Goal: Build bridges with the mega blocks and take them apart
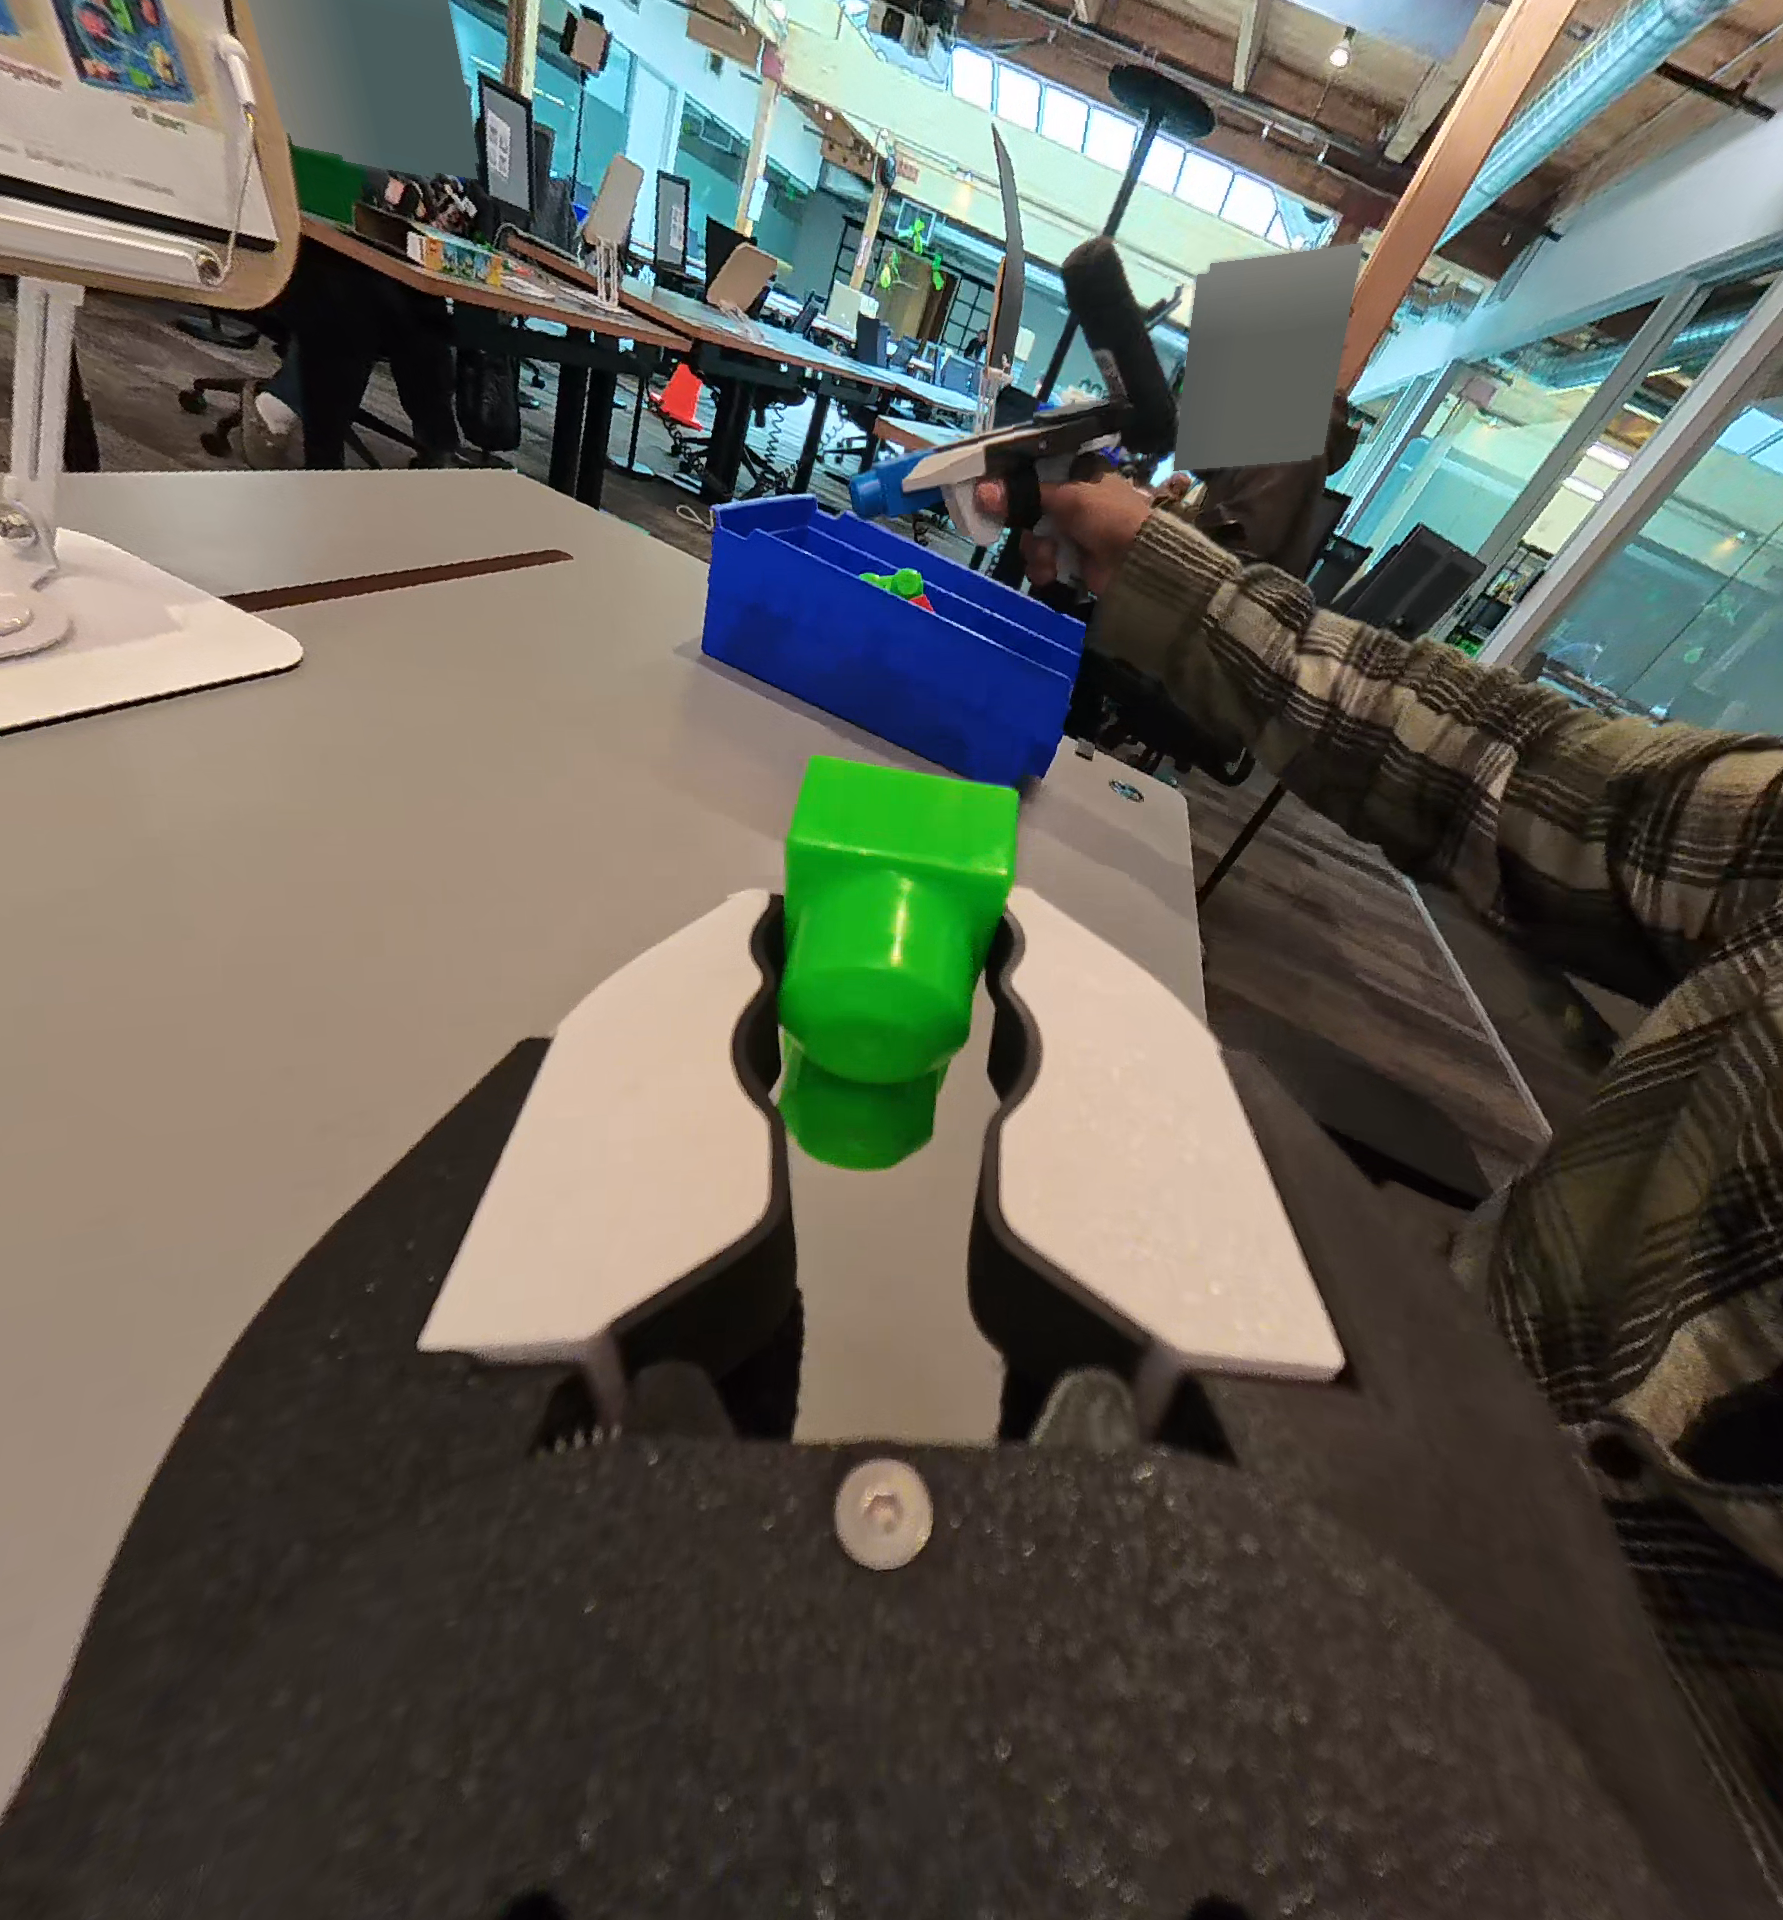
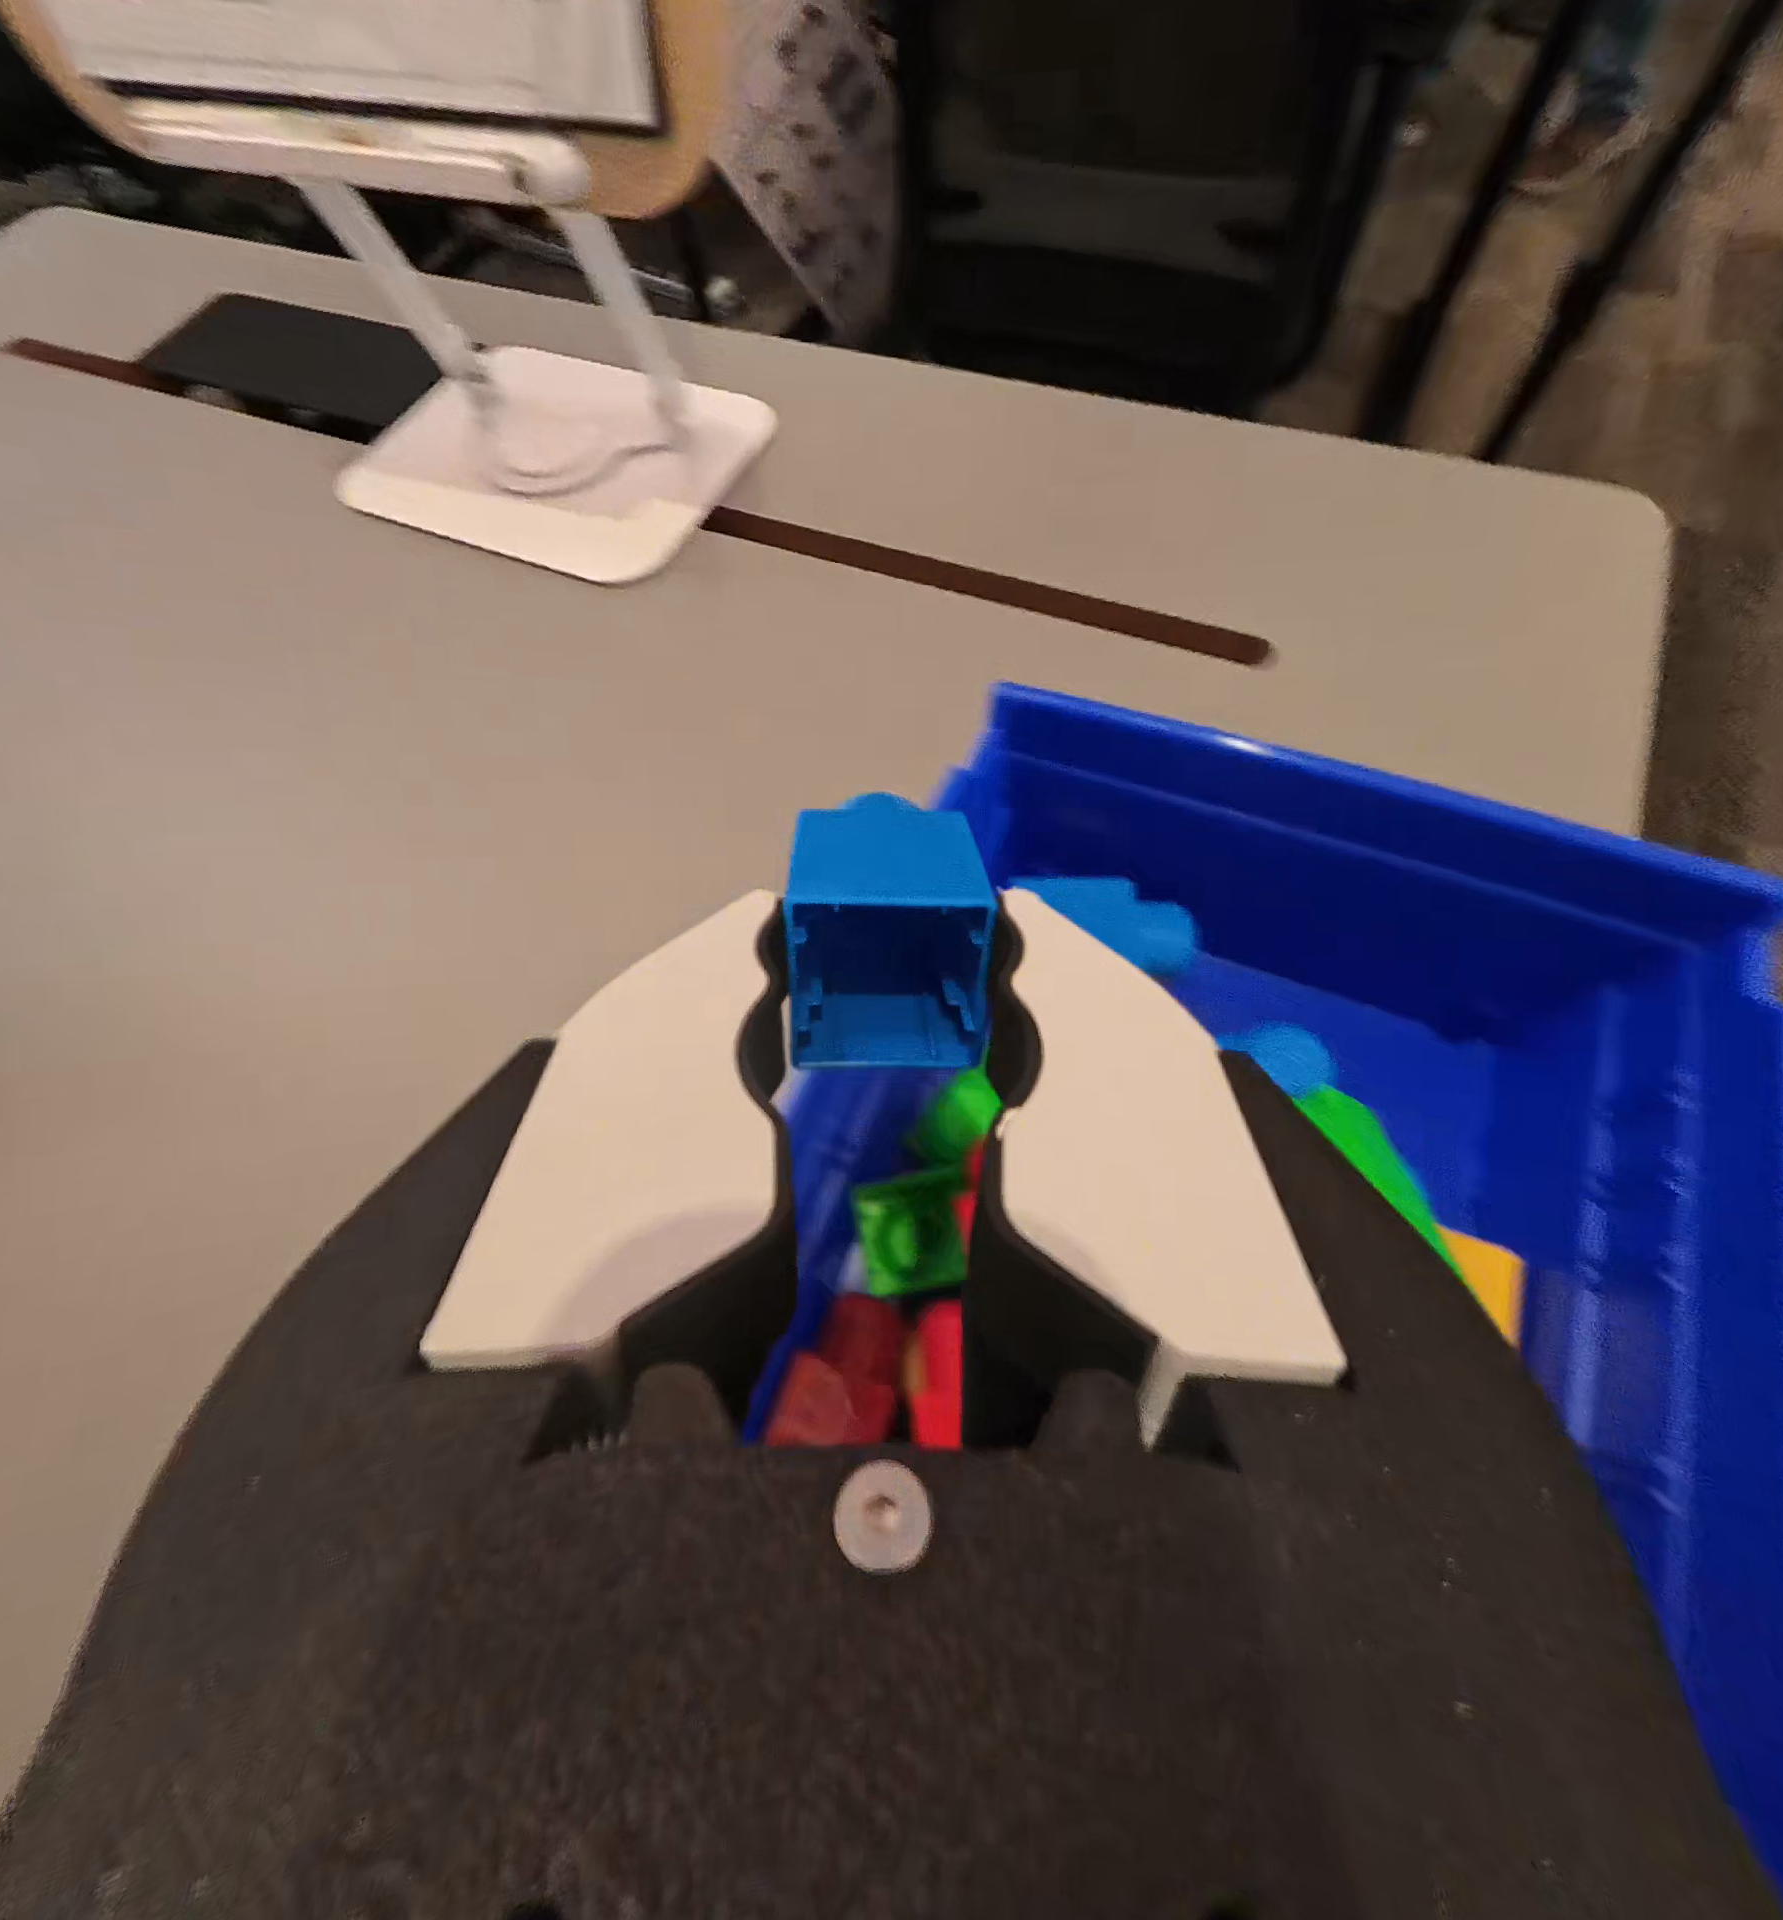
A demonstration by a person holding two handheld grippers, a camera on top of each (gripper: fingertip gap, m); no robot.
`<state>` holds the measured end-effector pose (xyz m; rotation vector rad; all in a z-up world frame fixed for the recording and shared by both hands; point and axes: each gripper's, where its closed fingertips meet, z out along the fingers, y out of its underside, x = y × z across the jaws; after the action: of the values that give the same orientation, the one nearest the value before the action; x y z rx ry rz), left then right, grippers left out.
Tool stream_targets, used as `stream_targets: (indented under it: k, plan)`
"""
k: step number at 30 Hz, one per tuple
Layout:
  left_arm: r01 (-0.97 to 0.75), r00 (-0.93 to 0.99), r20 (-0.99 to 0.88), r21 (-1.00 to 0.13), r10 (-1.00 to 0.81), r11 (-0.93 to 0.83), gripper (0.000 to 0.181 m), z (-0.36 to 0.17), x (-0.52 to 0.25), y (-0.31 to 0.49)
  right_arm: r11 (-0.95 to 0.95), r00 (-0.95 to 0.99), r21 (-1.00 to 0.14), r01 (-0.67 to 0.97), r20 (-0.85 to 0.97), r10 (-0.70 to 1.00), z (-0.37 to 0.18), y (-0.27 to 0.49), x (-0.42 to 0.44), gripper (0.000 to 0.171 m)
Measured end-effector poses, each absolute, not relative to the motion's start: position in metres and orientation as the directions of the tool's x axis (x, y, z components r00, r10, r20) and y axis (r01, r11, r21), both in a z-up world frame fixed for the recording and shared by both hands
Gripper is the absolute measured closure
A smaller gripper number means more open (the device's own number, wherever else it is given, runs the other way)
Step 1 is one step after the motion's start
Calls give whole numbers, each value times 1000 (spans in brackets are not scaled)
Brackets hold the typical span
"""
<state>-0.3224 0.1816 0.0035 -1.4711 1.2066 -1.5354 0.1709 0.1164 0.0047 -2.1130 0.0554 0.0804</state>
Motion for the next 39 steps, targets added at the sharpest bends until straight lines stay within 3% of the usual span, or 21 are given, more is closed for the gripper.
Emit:
stream_targets:
  k: [11, 13, 15, 20, 27, 32, 39]
  plan:
    - [-147, -115, 343, -934, -932, -326, 144, 4, -319, 179, -645, 987, -749, -151, -83, -136, -54, 104, 231, 134]
    - [-154, -114, 341, -934, -933, -322, 144, 3, -319, 179, -629, 987, -762, -154, -84, -139, -51, 103, 231, 106]
    - [-167, -118, 343, -932, -932, -321, 144, 1, -318, 179, -588, 991, -799, -124, -66, -118, -32, 101, 226, 99]
    - [-273, -124, 321, -921, -939, -279, 144, -13, -310, 178, -457, 986, -886, 80, 3, 167, 27, 108, 132, 98]
    - [-515, -177, 288, -842, -941, -161, 144, -31, -280, 170, -391, 753, -885, 252, -74, 654, 19, 126, -85, 81]
    - [-611, -159, 204, -789, -966, -66, 144, -30, -260, 169, -406, 647, -888, 219, -179, 741, 16, 143, -177, 84]
    - [-614, -227, 241, -788, -944, -53, 144, -20, -251, 156, -294, 570, -881, 370, -34, 821, 12, 151, -210, 98]
